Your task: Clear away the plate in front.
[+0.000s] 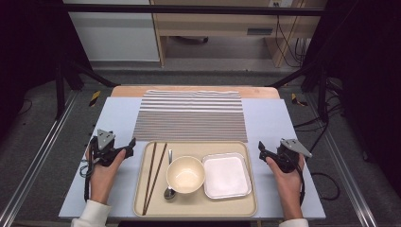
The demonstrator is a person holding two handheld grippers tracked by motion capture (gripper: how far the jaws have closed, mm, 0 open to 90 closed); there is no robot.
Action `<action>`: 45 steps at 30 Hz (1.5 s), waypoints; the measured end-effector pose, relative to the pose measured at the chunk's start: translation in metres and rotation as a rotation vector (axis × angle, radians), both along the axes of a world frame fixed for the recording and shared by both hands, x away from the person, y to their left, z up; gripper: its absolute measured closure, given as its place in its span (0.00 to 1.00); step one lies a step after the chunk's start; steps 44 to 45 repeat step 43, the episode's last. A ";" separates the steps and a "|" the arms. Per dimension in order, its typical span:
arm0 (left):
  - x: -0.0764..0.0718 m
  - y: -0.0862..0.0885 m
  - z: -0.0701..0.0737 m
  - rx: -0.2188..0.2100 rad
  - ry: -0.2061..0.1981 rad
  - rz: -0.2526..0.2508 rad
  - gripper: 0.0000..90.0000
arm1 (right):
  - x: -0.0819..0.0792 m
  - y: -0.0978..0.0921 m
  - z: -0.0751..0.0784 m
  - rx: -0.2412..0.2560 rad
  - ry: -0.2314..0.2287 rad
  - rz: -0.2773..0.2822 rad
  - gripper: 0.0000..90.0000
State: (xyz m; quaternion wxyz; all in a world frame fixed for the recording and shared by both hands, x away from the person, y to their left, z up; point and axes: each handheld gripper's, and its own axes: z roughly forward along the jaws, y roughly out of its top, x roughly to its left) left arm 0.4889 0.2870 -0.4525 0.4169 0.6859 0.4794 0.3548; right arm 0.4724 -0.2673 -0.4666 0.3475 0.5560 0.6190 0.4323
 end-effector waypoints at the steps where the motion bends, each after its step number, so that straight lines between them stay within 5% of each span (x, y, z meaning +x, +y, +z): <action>1: 0.000 0.000 0.000 0.003 0.000 -0.003 0.10 | 0.001 0.000 -0.001 -0.008 -0.016 0.000 0.13; 14: -0.005 0.003 -0.004 -0.041 -0.018 -0.054 0.08 | 0.002 0.011 0.001 -0.088 -0.112 0.071 0.12; 28: -0.011 0.002 -0.007 -0.084 -0.048 -0.154 0.08 | -0.007 0.033 0.006 -0.067 -0.197 0.222 0.12; 37: -0.018 0.001 -0.007 -0.123 -0.071 -0.186 0.08 | -0.012 0.055 0.006 -0.078 -0.204 0.303 0.09; 45: -0.020 -0.001 -0.008 -0.127 -0.067 -0.205 0.08 | -0.012 0.061 0.002 -0.094 -0.186 0.305 0.08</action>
